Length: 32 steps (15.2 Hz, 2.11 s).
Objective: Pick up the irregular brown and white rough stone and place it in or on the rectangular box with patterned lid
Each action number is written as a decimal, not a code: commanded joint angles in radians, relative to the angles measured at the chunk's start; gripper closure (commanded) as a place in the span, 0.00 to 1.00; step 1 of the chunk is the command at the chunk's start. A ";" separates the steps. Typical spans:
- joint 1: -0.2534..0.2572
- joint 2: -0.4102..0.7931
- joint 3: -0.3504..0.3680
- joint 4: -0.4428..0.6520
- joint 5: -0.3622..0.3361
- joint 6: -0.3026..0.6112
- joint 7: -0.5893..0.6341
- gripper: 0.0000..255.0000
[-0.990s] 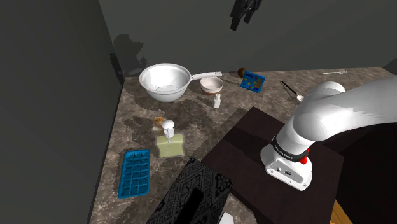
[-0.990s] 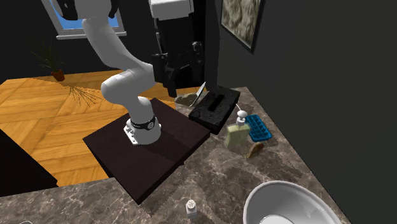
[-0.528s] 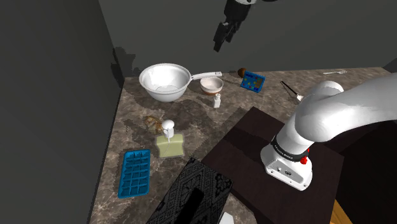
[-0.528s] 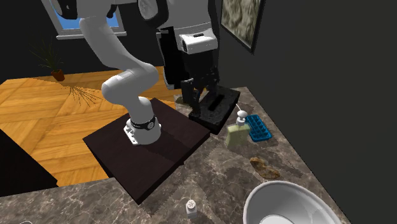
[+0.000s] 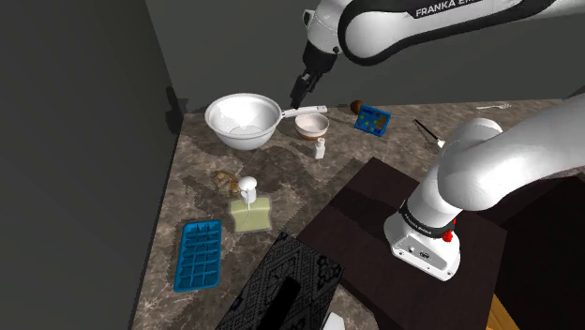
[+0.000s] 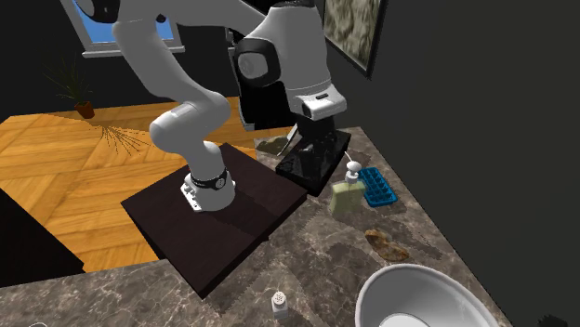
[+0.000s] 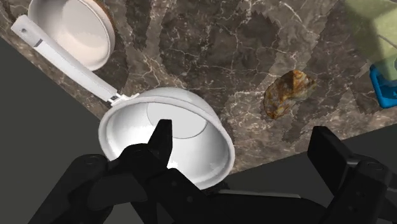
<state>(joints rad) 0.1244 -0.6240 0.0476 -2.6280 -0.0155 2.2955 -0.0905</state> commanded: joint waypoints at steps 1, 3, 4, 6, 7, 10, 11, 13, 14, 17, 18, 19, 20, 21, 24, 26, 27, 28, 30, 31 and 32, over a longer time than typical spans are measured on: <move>0.021 0.051 0.019 -0.026 0.007 0.092 0.003 0.00; 0.038 0.104 0.035 -0.045 0.011 0.175 0.003 0.00; 0.046 0.133 0.043 -0.052 0.012 0.217 0.003 0.00; 0.060 0.195 0.061 -0.062 0.011 0.301 0.005 0.00; 0.066 0.228 0.071 -0.065 0.009 0.342 0.007 0.00; 0.077 0.335 0.105 -0.064 -0.008 0.465 0.021 0.00; 0.077 0.372 0.118 -0.061 -0.019 0.505 0.029 0.00; 0.069 0.449 0.149 -0.050 -0.058 0.582 0.057 0.00; 0.061 0.489 0.166 -0.042 -0.089 0.619 0.079 0.00; 0.019 0.614 0.215 -0.005 -0.280 0.717 0.223 0.00; 0.012 0.657 0.216 0.016 -0.391 0.742 0.308 0.00; 0.028 0.702 0.192 0.041 -0.516 0.763 0.407 0.00; 0.061 0.745 0.154 0.070 -0.639 0.781 0.507 0.00; 0.125 0.787 0.087 0.100 -0.741 0.800 0.592 0.00; 0.190 0.834 0.014 0.133 -0.817 0.821 0.661 0.00; 0.231 0.870 -0.035 0.159 -0.867 0.837 0.709 0.00; 0.251 0.889 -0.059 0.172 -0.889 0.846 0.731 0.00; 0.271 0.907 -0.081 0.185 -0.910 0.854 0.753 0.00; 0.302 0.936 -0.117 0.205 -0.938 0.869 0.783 0.00; 0.302 0.936 -0.117 0.205 -0.937 0.869 0.782 0.00; 0.302 0.936 -0.118 0.205 -0.937 0.869 0.782 0.00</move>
<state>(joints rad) 0.4221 0.3091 -0.0642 -2.4245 -0.9479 3.1619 0.6872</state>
